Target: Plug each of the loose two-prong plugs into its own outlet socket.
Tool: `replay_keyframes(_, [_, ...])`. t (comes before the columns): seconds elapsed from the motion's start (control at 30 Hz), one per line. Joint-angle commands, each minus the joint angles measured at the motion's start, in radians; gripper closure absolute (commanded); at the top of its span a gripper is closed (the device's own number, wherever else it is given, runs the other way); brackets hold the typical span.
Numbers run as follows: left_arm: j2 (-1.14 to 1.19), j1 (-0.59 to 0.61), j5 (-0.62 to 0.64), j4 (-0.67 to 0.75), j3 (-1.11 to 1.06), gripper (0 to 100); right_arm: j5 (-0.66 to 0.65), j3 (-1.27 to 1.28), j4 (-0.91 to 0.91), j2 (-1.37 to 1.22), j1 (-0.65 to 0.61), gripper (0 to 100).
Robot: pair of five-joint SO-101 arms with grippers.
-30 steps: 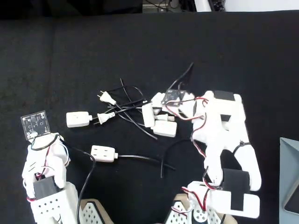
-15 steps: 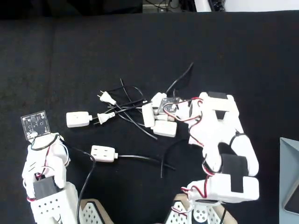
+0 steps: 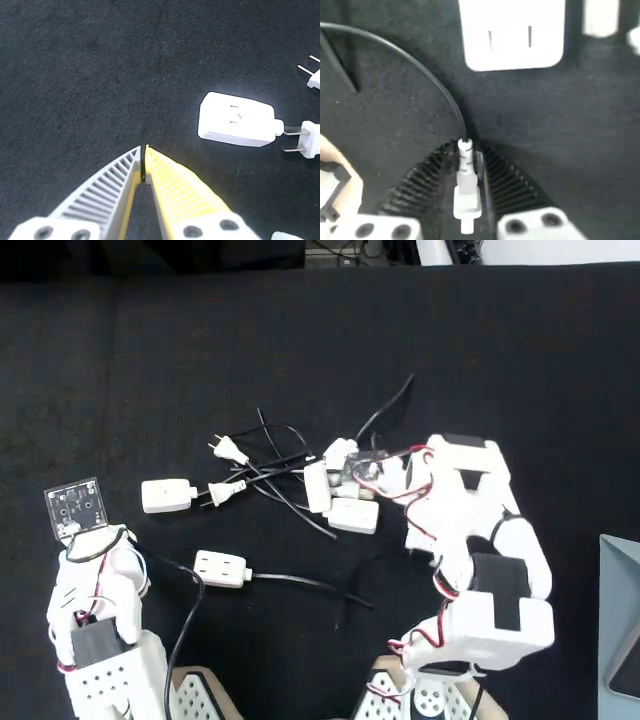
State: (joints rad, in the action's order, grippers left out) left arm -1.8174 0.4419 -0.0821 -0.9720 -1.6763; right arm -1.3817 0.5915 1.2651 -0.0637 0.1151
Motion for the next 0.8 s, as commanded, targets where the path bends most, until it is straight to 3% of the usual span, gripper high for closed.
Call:
replay_keyframes(0.0, [-0.005, 0.002, 0.002, 0.017, -0.008, 97, -0.009, -0.102, 0.121, 0.096, 0.008, 98.8])
replay_keyframes(0.17, [-0.005, 0.002, 0.002, 0.017, -0.008, 97, -0.002, -0.145, 0.244, 0.248, 0.005, 98.8])
replay_keyframes(0.47, [-0.005, 0.002, 0.002, 0.017, -0.008, 97, 0.258, -0.148, 0.245, 0.495, 0.000, 98.8])
replay_keyframes(0.77, [-0.005, 0.002, 0.002, 0.017, -0.008, 97, 0.661, -0.079, -0.041, 0.559, 0.017, 98.8])
